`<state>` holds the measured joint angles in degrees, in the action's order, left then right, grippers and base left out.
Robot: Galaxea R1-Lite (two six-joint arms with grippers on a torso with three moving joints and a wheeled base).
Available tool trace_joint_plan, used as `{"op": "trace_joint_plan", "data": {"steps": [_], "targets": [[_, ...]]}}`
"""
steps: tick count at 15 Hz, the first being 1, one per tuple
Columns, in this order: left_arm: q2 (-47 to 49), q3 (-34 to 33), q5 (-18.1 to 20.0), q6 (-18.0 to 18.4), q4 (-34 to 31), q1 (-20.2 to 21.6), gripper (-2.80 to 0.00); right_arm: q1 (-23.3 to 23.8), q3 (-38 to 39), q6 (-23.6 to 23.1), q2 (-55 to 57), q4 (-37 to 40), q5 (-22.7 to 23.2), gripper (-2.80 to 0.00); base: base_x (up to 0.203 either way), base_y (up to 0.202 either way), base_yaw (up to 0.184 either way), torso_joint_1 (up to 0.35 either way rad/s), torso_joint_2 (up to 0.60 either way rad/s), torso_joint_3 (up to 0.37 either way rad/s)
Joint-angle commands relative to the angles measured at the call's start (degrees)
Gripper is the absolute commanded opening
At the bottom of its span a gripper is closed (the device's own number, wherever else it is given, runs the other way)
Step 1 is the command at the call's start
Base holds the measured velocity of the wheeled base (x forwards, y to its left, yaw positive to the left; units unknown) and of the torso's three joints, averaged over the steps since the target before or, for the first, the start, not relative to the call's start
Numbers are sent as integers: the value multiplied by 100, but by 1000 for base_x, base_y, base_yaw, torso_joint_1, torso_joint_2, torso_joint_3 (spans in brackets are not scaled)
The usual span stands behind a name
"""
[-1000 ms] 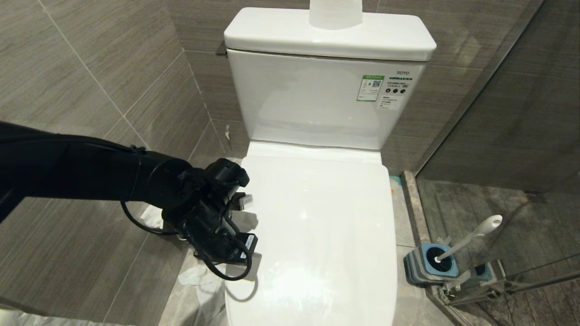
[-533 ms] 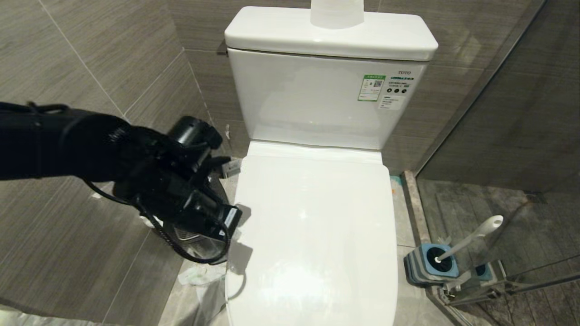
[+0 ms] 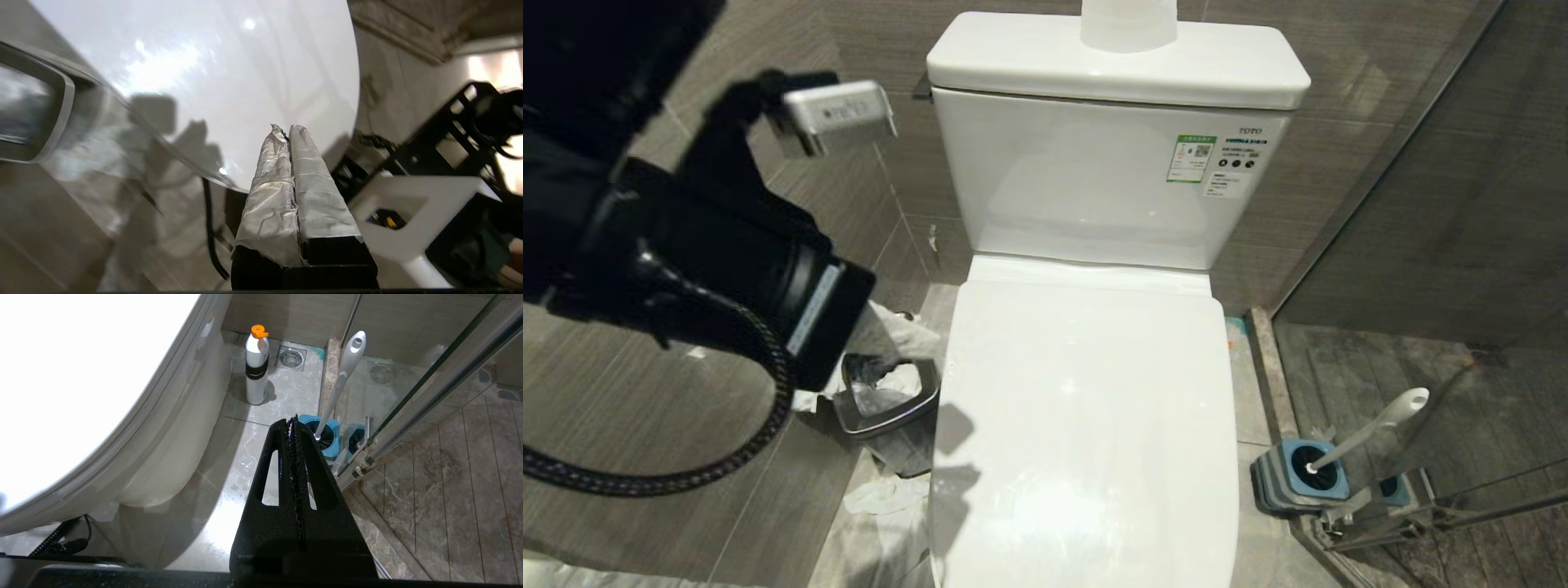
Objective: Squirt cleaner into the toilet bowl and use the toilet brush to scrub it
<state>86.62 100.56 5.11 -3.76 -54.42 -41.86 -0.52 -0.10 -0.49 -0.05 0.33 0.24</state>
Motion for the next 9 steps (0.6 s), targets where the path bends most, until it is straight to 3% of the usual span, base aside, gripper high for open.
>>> {"op": "trace_joint_plan", "data": {"steps": [1, 6, 9], "targets": [[-481, 478, -766, -3, -38, -308, -280, 0, 1, -4, 5, 2, 2, -280, 0, 0, 0, 0, 0, 0], [-1421, 689, -1108, 46, -182, -39, -280, -1, 1, -4, 5, 2, 2, -280, 0, 0, 0, 0, 0, 0], [-1869, 849, -1292, 85, -181, 721, -280, -9, 1, -4, 5, 2, 2, -280, 0, 0, 0, 0, 0, 0]]}}
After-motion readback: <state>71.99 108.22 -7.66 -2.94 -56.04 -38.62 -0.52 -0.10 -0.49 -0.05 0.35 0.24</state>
